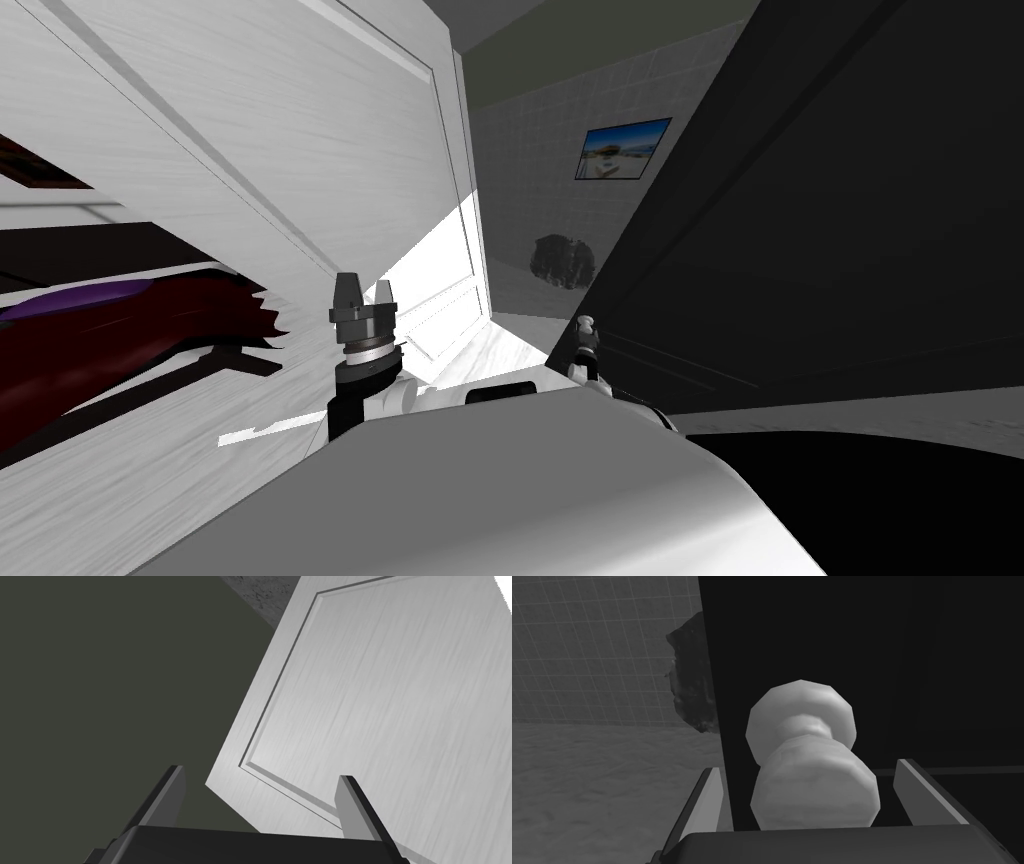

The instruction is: Pull the door open

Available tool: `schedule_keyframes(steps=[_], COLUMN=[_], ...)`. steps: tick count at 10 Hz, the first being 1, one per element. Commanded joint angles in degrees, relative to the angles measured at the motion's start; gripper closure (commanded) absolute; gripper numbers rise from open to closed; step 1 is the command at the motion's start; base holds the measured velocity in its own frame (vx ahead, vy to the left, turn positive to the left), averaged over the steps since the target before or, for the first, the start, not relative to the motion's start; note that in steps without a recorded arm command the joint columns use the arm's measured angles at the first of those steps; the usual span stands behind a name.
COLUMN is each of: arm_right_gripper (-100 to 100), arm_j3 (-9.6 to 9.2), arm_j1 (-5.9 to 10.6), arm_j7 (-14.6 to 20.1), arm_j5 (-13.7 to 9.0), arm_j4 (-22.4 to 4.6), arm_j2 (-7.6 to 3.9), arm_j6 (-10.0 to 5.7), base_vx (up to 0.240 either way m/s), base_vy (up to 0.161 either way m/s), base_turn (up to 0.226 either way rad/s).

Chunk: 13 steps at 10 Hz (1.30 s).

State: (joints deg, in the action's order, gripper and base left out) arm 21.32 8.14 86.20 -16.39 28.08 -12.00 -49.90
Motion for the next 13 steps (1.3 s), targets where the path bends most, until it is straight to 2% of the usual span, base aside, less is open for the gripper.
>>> schedule_keyframes(steps=[1,2,3,8,13], arm_right_gripper=[-100,-100,100,100,100], arm_j3=[0.08,0.04,0.04,0.04,-3.1], arm_j1=[-0.89,-0.42,-0.42,-0.42,-0.43], arm_j7=[-0.2,0.0,0.0,0.0,3.1], arm_j5=[0.0,0.0,0.0,0.0,2.1], arm_j4=[2.0,1.0,1.0,1.0,1.5], arm_j2=[0.25,0.09,0.09,0.09,-0.4], arm_j6=[1.14,0.46,0.46,0.46,1.07], base_vx=[0.039,0.012,0.003,-0.002,-0.206], base_vy=[-0.006,-0.001,-0.003,-0.001,-0.003], base_turn=[-0.004,-0.001,-0.015,0.003,0.073])
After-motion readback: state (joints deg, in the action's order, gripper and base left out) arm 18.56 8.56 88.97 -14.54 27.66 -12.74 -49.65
